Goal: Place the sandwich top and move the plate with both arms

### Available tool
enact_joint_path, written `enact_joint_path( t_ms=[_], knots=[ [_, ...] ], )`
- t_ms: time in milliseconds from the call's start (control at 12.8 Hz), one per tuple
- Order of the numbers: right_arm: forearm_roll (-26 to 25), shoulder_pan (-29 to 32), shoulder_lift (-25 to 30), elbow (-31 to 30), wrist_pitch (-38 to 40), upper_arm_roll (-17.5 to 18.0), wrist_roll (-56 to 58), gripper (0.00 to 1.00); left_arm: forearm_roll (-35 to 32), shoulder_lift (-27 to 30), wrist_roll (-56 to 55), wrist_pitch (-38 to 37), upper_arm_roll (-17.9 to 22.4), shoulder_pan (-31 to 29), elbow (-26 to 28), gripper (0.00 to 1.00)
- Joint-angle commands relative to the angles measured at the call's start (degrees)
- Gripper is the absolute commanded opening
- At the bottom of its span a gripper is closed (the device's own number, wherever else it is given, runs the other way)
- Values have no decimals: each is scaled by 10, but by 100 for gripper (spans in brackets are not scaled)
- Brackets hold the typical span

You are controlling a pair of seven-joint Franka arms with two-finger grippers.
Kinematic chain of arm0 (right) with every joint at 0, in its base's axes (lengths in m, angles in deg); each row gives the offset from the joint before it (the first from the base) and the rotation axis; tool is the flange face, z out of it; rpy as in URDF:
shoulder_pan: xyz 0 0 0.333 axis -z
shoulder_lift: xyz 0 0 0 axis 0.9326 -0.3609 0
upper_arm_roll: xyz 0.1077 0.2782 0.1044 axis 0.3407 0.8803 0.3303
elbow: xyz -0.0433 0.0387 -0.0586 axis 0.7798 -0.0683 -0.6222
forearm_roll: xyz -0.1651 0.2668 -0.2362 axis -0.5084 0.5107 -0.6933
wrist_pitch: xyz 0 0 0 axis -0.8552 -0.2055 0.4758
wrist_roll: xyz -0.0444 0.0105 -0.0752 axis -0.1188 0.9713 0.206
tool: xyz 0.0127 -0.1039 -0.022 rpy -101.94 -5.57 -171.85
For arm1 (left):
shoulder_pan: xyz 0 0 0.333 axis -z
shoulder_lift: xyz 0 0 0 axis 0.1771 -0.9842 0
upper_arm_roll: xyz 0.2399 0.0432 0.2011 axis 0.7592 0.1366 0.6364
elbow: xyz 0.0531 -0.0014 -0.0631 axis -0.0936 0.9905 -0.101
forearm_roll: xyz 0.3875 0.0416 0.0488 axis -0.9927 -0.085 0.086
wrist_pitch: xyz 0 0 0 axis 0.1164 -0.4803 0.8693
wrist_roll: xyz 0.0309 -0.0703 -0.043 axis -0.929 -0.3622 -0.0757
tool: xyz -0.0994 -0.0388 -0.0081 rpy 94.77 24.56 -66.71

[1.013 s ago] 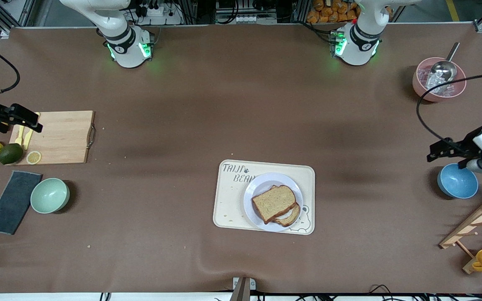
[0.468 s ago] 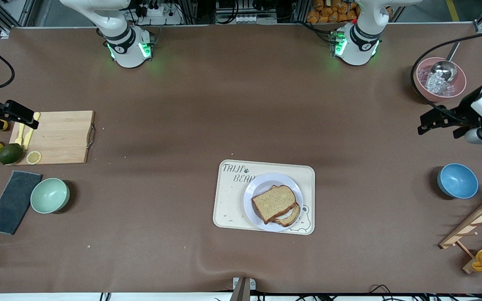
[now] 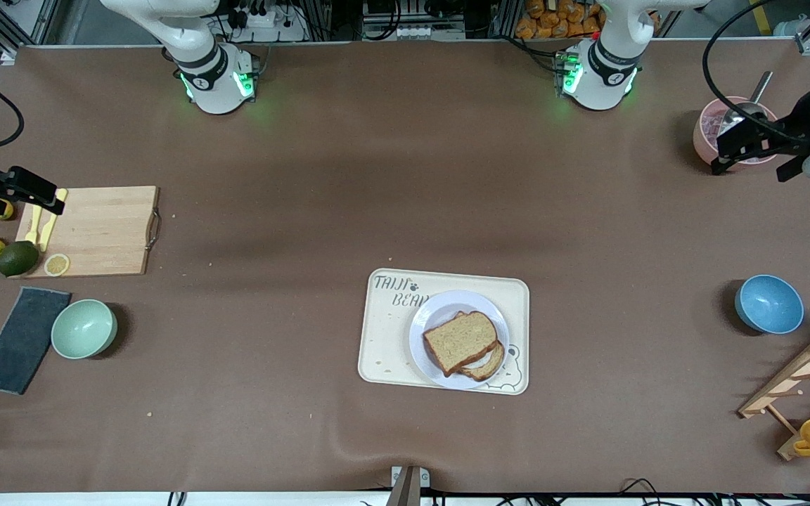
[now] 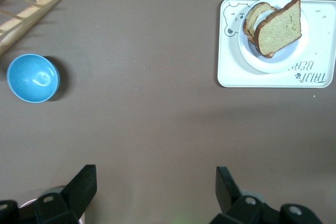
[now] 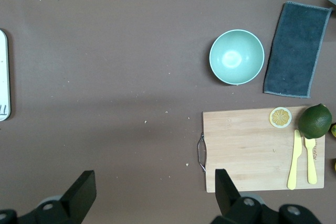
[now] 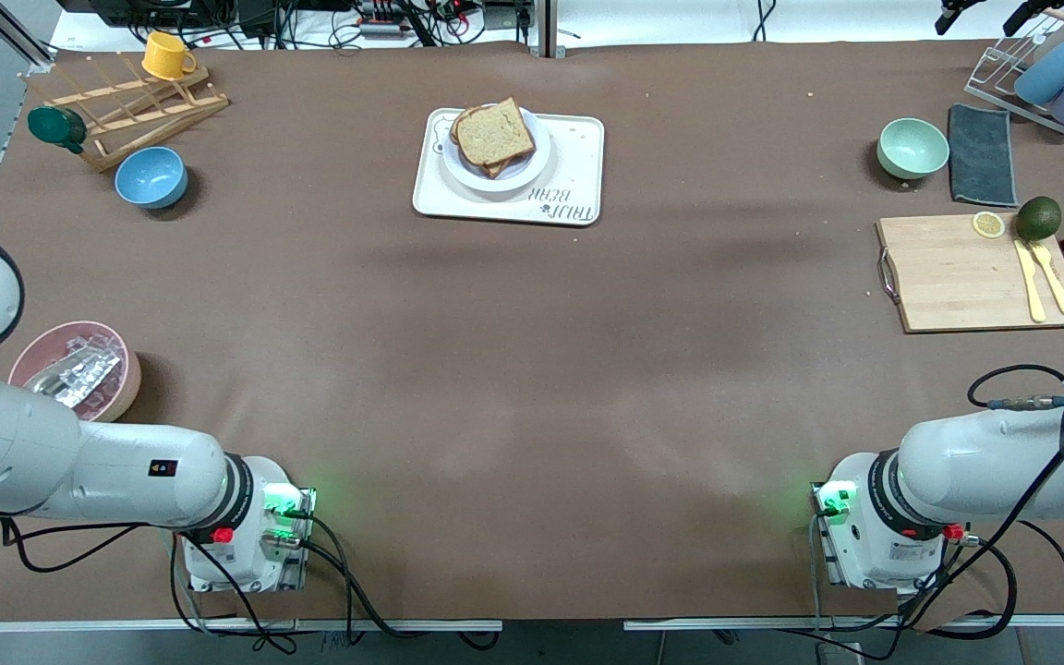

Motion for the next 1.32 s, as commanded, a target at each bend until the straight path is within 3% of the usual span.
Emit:
enact_joint_path(
  t_ms=[0, 234, 1247],
  knots=[
    [-9, 13, 5, 10, 10, 9, -8, 100, -51, 9, -22, -11, -32, 0, -10, 100],
    [-8, 8, 5, 18, 11, 11, -13, 100, -50, 6, -52, -10, -35, -6, -10, 100],
    [-8, 11, 3, 26, 10, 16, -11, 100, -23, 11, 15, -31, -35, -10, -6, 100]
  ],
)
